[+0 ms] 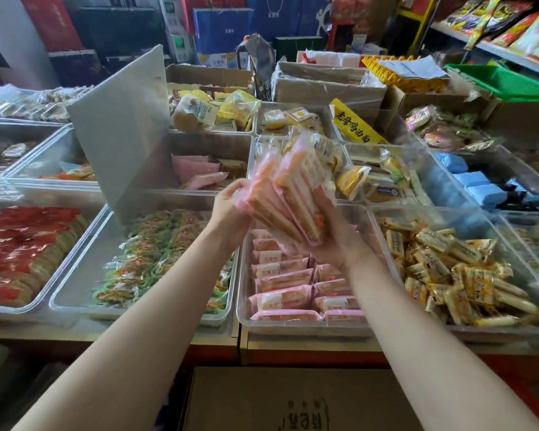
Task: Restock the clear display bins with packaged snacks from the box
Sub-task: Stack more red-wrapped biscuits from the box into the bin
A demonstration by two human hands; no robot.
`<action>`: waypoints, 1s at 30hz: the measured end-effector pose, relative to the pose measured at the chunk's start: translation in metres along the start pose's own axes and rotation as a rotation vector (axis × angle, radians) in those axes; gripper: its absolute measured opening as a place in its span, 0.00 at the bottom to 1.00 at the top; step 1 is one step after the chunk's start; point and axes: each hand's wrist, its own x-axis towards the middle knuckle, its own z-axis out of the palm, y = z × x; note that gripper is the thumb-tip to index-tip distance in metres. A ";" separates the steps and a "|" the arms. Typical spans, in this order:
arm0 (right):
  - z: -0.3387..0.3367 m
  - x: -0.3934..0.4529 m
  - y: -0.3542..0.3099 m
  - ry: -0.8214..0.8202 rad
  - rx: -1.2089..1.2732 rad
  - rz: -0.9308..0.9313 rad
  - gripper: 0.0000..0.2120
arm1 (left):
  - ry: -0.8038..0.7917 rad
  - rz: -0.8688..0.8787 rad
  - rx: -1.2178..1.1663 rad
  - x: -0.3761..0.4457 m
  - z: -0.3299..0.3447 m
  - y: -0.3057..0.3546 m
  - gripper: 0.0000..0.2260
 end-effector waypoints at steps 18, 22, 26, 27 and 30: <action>-0.110 0.092 0.024 0.335 -1.361 -0.235 0.37 | -0.453 0.242 1.366 0.092 -0.031 -0.067 0.45; -0.103 0.090 0.031 0.356 -1.284 -0.372 0.47 | -0.570 0.353 1.897 0.108 -0.026 -0.079 0.52; -0.105 0.091 0.047 0.409 -1.234 -0.237 0.55 | -0.607 0.349 2.143 0.113 -0.021 -0.073 0.51; -0.106 0.091 0.052 0.441 -1.253 -0.220 0.56 | -0.616 0.347 2.184 0.113 -0.019 -0.072 0.51; -0.101 0.094 0.061 0.488 -1.368 -0.171 0.54 | -0.563 0.323 2.235 0.111 -0.015 -0.083 0.50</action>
